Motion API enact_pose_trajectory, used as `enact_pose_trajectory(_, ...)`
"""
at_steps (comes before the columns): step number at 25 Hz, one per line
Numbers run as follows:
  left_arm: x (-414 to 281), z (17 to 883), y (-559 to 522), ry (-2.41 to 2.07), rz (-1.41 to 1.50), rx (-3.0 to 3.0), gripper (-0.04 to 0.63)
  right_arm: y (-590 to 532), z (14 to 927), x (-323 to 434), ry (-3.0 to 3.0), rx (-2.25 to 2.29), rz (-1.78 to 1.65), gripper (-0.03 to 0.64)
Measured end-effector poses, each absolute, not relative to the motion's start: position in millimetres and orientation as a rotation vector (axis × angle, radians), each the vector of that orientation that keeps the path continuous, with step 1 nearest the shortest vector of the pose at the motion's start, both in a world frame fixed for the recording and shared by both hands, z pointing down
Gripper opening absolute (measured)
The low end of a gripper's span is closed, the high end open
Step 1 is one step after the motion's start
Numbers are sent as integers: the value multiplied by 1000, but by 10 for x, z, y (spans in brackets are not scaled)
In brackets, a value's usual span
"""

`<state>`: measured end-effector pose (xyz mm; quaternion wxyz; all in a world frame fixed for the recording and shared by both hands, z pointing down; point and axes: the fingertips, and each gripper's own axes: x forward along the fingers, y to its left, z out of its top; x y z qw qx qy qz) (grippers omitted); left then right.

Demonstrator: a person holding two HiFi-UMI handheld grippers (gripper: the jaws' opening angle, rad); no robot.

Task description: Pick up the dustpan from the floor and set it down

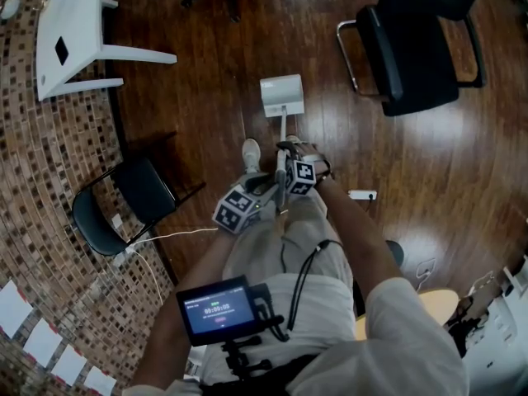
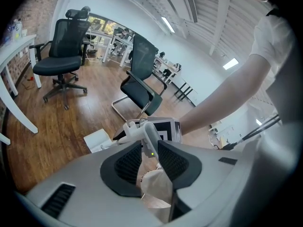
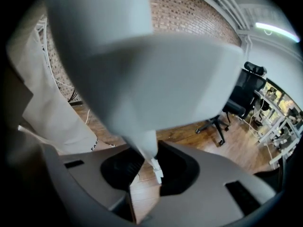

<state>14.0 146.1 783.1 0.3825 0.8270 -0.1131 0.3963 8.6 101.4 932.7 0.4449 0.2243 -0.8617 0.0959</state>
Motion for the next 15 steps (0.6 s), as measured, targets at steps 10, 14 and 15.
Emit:
enact_pose_trajectory(10, 63, 7723, 1329, -363, 949, 2130, 107, 774, 9179, 205, -2141, 668, 309, 100)
enact_pose_trajectory(14, 17, 7669, 1317, -385, 942, 2132, 107, 682, 9102, 297, -2132, 709, 339, 98)
enact_pose_trajectory(15, 11, 7657, 1307, -394, 935, 2129, 107, 664, 9087, 326, -2130, 722, 354, 98)
